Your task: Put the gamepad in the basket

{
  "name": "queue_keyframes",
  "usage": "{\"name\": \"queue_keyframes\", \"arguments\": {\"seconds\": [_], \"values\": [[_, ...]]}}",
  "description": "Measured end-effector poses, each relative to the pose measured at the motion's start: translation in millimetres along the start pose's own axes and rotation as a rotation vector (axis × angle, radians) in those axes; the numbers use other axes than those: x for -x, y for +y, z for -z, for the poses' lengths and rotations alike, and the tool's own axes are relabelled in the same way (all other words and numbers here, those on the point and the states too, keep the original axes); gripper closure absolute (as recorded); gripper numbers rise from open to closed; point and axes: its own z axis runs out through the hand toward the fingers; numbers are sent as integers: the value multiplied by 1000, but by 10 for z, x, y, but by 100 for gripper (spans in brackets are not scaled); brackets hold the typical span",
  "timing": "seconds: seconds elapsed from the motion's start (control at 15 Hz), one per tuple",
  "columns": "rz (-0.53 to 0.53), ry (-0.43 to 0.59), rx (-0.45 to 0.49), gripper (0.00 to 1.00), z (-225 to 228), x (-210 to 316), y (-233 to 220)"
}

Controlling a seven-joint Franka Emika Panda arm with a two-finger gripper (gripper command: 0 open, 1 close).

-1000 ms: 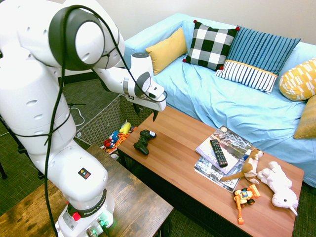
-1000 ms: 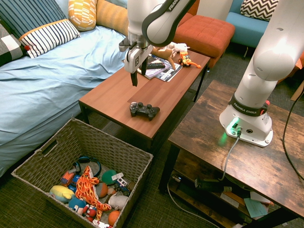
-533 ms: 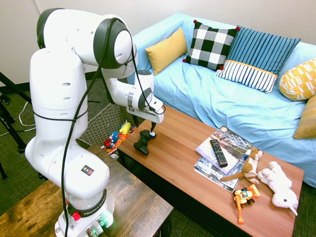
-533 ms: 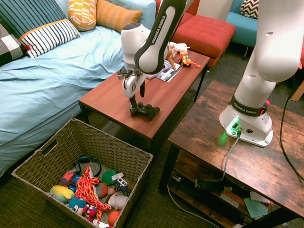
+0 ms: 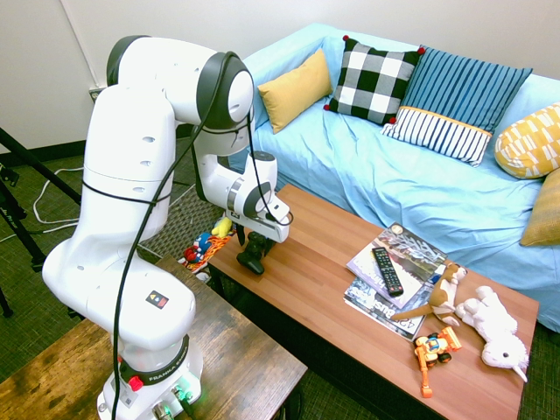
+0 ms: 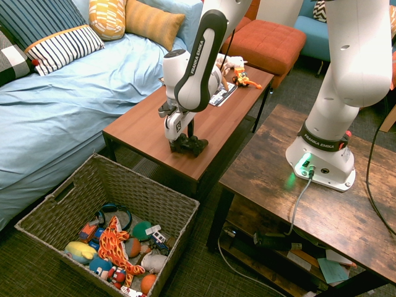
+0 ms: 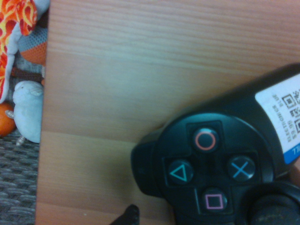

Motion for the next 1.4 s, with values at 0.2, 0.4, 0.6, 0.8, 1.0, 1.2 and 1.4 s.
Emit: {"name": "queue_keyframes", "arguments": {"seconds": [0.2, 0.4, 0.6, 0.8, 1.0, 1.2, 1.4], "values": [[1, -3, 0, 100, -53, -13, 29], [6, -6, -3, 100, -57, -13, 31], [8, -8, -4, 100, -63, -10, 38], [10, -8, 0, 100, -103, -11, 53], [3, -8, -3, 100, -76, -66, 34], [4, 1, 2, 100, 115, -209, -118], [51, 48, 16, 100, 534, -106, -694]]}}
